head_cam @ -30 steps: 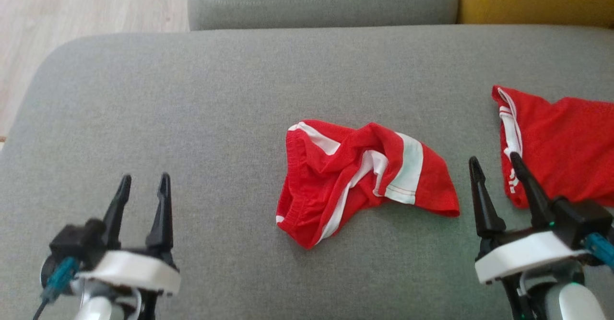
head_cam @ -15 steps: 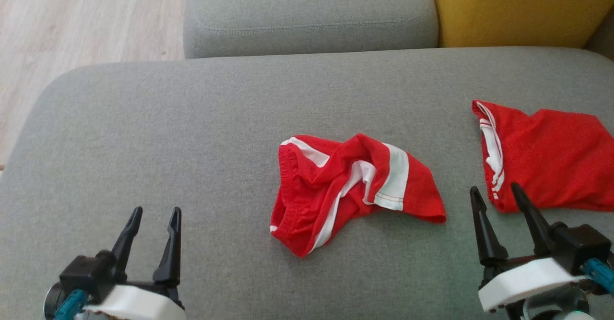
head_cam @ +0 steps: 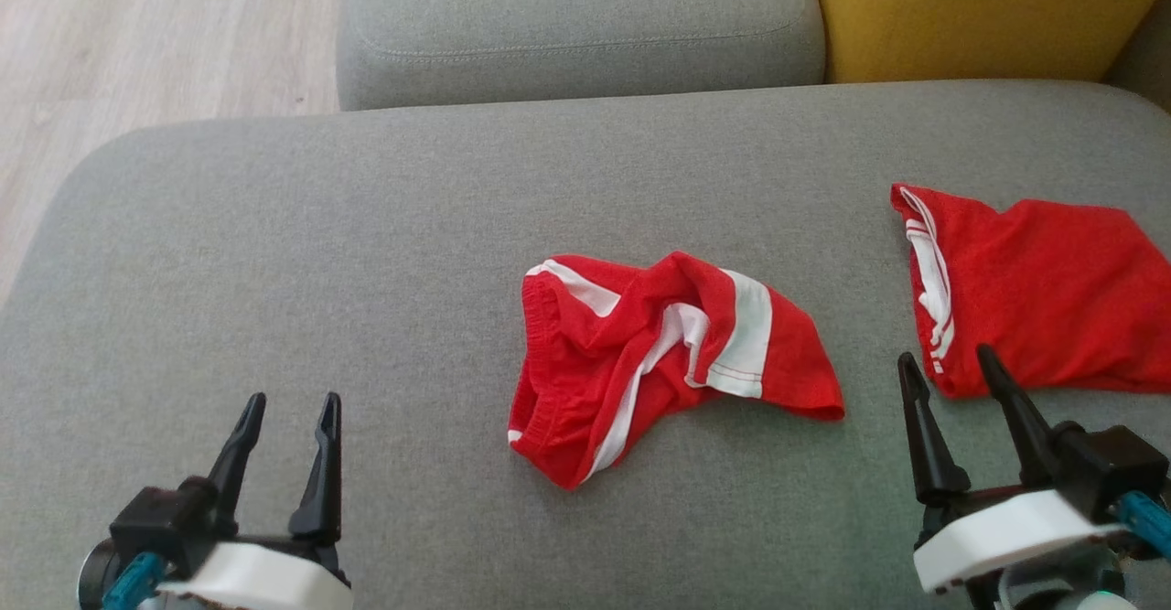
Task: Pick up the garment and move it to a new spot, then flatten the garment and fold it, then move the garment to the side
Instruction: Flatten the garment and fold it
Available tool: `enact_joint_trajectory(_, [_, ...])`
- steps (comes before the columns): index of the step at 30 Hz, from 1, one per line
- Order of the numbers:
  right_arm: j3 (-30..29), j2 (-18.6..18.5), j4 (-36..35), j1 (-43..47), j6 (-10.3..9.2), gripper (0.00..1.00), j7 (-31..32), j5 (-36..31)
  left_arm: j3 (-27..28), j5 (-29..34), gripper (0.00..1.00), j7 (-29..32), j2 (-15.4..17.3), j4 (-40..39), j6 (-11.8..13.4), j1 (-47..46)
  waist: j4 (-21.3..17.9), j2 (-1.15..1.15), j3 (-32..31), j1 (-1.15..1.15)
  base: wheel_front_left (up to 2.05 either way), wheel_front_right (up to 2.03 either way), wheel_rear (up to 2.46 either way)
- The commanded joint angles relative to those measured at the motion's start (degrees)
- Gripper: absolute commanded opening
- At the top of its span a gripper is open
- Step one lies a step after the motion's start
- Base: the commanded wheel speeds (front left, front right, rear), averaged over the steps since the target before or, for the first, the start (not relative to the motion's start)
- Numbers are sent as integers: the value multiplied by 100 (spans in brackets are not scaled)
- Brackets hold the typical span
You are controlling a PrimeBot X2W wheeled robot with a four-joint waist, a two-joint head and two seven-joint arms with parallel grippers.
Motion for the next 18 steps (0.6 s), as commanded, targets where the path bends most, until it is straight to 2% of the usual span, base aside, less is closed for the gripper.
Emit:
enact_joint_trajectory(1, [113,-35,-223,-216,37,100,17,-7,203,44,100,11,117,-220,56,-197,-1,0,4,0,0,0,0])
enact_joint_trajectory(13, [139,-35,-207,-279,37,100,-2,40,175,43,100,41,107,-232,121,-337,14,0,136,0,0,0,0])
enact_joint_trajectory(18, [177,-35,-272,-463,37,100,5,56,1,12,100,228,9,-76,-63,-1027,18,0,528,0,0,0,0])
